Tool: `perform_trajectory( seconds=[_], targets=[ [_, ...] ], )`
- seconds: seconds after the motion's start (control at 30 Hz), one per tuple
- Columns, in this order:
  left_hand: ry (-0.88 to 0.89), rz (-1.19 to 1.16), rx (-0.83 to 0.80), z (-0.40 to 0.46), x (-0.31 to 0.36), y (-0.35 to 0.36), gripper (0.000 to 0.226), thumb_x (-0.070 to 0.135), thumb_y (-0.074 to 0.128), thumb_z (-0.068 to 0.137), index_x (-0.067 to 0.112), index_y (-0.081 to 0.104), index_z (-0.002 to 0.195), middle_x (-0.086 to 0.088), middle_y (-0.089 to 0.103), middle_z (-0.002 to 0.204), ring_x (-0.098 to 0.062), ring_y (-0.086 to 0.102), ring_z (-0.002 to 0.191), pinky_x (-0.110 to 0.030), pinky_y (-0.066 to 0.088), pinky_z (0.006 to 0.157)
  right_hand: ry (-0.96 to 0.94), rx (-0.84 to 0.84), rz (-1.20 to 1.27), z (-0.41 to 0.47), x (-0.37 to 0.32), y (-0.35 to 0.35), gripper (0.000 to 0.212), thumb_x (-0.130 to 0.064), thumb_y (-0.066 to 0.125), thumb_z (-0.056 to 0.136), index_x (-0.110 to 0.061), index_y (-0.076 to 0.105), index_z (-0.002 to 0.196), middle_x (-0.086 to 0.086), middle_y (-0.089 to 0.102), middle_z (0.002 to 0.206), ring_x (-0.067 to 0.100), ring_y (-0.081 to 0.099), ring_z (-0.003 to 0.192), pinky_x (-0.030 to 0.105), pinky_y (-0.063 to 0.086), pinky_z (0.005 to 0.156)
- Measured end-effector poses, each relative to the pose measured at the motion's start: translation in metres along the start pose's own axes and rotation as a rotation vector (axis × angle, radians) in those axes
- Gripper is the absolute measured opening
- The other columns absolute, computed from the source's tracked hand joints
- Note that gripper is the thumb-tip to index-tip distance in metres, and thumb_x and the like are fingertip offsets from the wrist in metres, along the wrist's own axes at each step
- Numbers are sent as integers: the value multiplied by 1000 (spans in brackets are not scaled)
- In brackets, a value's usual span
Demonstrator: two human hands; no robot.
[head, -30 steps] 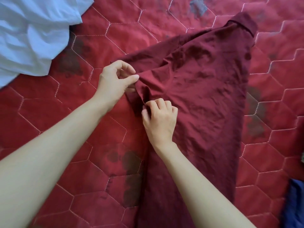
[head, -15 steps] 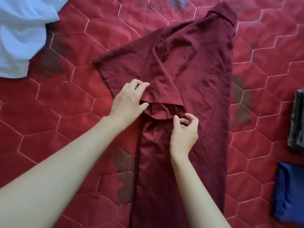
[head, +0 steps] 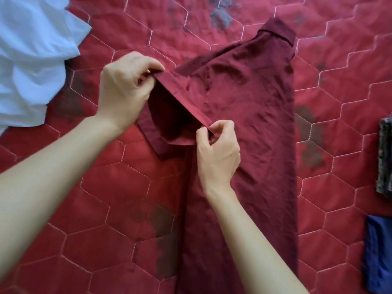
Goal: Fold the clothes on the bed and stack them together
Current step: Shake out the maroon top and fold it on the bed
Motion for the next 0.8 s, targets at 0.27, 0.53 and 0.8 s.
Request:
perform_trajectory(
  seconds=[0.27,0.53,0.8],
  targets=[
    [-709,-214,-119,-53,-111,29,28,-5,53,83,14,71,93,-9,71,90,-12,64,69,-17,57,69,44,-319,-249,-27,2,88,35,-21,60,80,-20,46,112,0,67,92,29,64,85,32,34,63],
    [-779,-585,23,-38,-125,17,29,-2,63,85,25,70,78,1,71,78,-14,67,73,-31,58,71,-447,-66,-216,-54,-27,64,61,1,64,61,-15,53,119,-1,54,81,16,55,66,25,41,42],
    [-1057,-734,-180,-59,-126,37,21,20,50,82,18,66,95,-7,66,89,-16,64,68,-28,58,64,-329,-210,-138,-68,-5,74,46,-14,64,78,-9,57,123,3,56,91,18,57,61,27,45,41]
  ],
)
Point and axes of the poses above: each hand's wrist, its own z-axis towards the middle knuckle, its own y-axis out of the palm, x = y × z, the point moved 7 cm from there along z, towards the middle knuckle
